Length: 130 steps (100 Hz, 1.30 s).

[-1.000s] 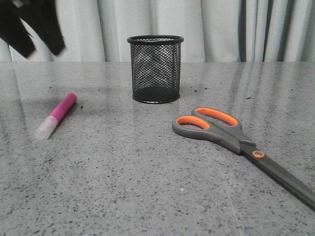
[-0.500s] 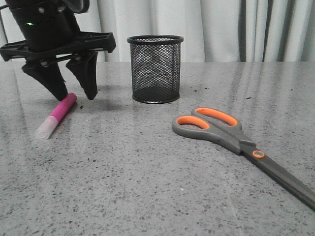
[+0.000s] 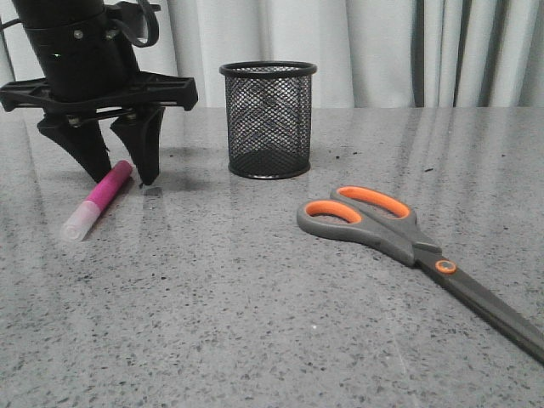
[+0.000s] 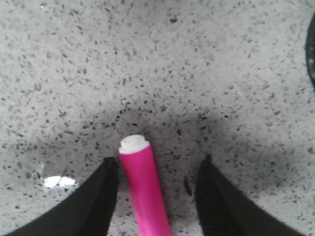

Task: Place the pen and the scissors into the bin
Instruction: 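Lower the left gripper over the pink marker and close on it, then lift the pink marker upright with the left gripper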

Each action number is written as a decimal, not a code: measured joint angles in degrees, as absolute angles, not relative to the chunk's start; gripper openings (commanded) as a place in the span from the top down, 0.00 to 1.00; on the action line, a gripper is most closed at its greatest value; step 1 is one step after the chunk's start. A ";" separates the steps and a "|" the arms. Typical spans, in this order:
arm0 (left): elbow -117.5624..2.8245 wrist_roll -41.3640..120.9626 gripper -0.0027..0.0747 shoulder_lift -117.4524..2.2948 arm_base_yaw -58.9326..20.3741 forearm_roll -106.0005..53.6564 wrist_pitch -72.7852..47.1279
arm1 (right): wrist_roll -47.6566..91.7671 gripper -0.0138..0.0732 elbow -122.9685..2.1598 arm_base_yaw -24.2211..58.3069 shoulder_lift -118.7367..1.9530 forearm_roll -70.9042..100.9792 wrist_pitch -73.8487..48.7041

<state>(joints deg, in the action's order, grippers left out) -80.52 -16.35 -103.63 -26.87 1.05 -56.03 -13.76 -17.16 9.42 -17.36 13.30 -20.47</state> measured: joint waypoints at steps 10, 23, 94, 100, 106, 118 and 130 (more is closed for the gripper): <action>-80.63 -14.71 0.90 -103.64 -26.87 1.54 -56.52 | -13.76 0.33 -17.16 9.42 -17.36 13.30 -20.47; -80.63 -10.46 0.99 -103.72 -26.59 0.00 -56.53 | -13.76 0.33 -17.16 9.42 -17.36 13.30 -20.47; -79.17 -3.30 0.99 -83.38 -31.26 -10.26 -11.52 | -13.76 0.33 -17.16 9.42 -17.36 13.26 -20.47; -79.17 -3.16 0.99 -84.11 -33.45 -10.62 -7.12 | -13.76 0.33 -17.16 9.42 -17.36 13.26 -20.47; -79.17 -3.03 0.99 -85.35 -35.23 -10.91 -2.57 | -13.76 0.33 -17.16 9.42 -17.36 13.26 -20.47; -79.17 -2.89 0.99 -89.26 -37.23 -11.14 4.05 | -13.76 0.33 -17.16 9.42 -17.36 13.26 -20.47; -79.17 -2.87 0.99 -93.63 -37.51 -11.23 7.17 | -13.76 0.33 -17.16 9.42 -17.36 13.17 -20.88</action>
<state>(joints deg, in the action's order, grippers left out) -79.17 -2.87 -93.63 -37.51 -11.23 7.17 -13.76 -17.16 9.42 -17.36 13.17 -20.88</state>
